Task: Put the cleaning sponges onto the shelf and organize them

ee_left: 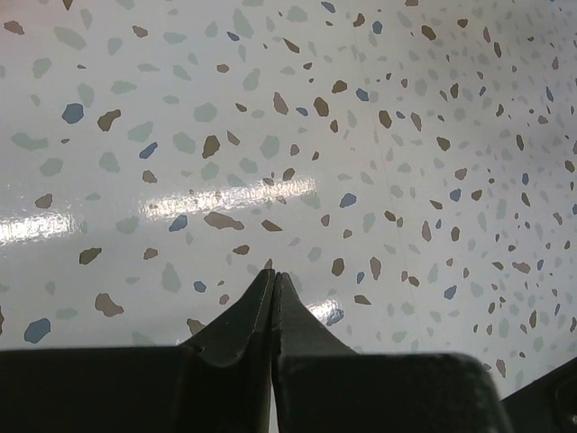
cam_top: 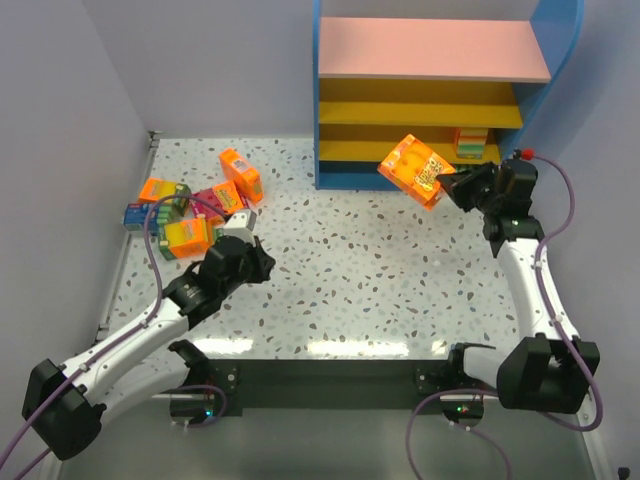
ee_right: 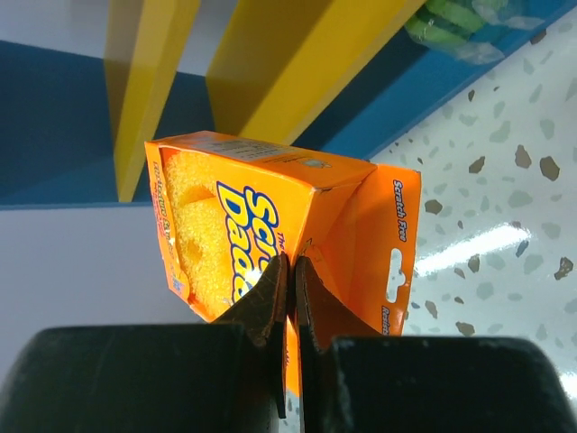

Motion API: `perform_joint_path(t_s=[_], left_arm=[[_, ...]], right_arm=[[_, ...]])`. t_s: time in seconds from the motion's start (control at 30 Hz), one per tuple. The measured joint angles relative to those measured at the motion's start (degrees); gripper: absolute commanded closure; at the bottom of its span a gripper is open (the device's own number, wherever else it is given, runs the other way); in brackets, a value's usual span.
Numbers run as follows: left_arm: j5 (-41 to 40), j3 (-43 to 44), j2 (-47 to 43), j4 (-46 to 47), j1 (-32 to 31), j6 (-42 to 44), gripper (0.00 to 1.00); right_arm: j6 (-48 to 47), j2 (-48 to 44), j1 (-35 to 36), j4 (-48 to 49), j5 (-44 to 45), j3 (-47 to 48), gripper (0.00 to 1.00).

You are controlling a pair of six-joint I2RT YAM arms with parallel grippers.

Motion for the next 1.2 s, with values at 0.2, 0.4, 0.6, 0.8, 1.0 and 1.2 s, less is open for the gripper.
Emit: perform_joint_path(t_s=[0.2,0.4,0.6,0.8,1.0,1.2], left_arm=[[0.5,0.0,0.0,0.0,0.0,0.0,0.98],[0.5,0.0,-0.5,-0.9,0.0,0.0,0.99],[0.5,0.0,-1.5,-2.4,0.0,0.0,0.99],[0.5,0.0,-2.6,-3.0,0.0,0.0,0.99],[0.5,0.0,-2.4,-3.0,0.0,-0.1,1.0],[0.6,0.0,-2.1,-3.0,0.0,-0.1,1.0]], right_arm=[[3.0,2.1,-2.1,-0.1,2.1,5.3,1.0],[8.7,7.1,-3.3,1.6,8.8,9.9,1.0],[15.3,9.4,-4.3,4.9,16.1,9.9,1.0],[18.4,11.3,-5.4,7.5,19.2,11.5,1.0],[21.2,14.2,-5.5,7.3,22.9,16.5,1.0],[24.0,17.8,-5.5,8.1,25.8,19.7,1.0]])
